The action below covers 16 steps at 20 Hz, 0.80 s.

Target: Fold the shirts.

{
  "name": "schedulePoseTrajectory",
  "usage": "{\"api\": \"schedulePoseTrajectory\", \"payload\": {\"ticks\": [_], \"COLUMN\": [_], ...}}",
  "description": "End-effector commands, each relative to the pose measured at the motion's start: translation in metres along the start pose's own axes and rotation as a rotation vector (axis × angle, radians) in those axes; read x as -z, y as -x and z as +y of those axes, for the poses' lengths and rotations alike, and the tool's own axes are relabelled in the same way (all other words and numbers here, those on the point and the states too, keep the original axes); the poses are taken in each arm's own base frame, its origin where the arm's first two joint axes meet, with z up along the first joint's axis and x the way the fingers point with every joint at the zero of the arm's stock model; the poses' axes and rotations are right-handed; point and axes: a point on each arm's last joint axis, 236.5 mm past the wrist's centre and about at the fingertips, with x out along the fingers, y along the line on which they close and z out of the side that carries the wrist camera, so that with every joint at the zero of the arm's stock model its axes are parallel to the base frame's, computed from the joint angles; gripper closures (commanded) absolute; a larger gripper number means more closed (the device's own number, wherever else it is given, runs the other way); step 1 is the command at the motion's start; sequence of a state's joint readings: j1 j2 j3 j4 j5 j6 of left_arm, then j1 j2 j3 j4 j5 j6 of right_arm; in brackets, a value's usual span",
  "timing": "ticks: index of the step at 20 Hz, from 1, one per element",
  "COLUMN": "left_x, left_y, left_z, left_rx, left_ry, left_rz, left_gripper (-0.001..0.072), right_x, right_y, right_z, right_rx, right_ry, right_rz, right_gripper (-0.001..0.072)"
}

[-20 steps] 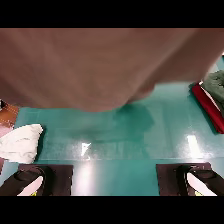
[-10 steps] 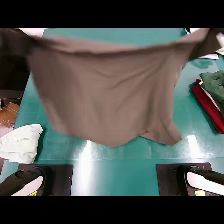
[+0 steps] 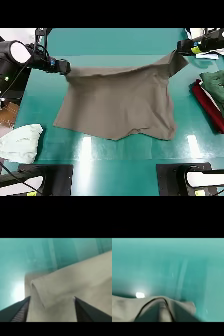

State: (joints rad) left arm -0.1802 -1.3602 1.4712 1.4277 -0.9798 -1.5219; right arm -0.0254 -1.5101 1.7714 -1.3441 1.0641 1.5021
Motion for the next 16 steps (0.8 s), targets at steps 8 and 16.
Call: {"api": "schedulePoseTrajectory", "payload": {"ticks": [8,16], "left_x": [0.072,0.246], "left_y": [0.043,0.008], "left_z": [0.107,0.081], "left_rx": [-0.143,0.18], "left_ry": [0.183,0.458], "left_rz": [0.33,0.702], "left_gripper": [0.0067,0.0067], "right_x": [0.022,0.056], "right_y": [0.011,0.02], "right_z": [0.024,0.067], "right_rx": [-0.279,-0.385], "right_ry": [-0.172,-0.086], "right_rz": [0.113,0.259], "right_gripper": [0.0374,0.0428]}}
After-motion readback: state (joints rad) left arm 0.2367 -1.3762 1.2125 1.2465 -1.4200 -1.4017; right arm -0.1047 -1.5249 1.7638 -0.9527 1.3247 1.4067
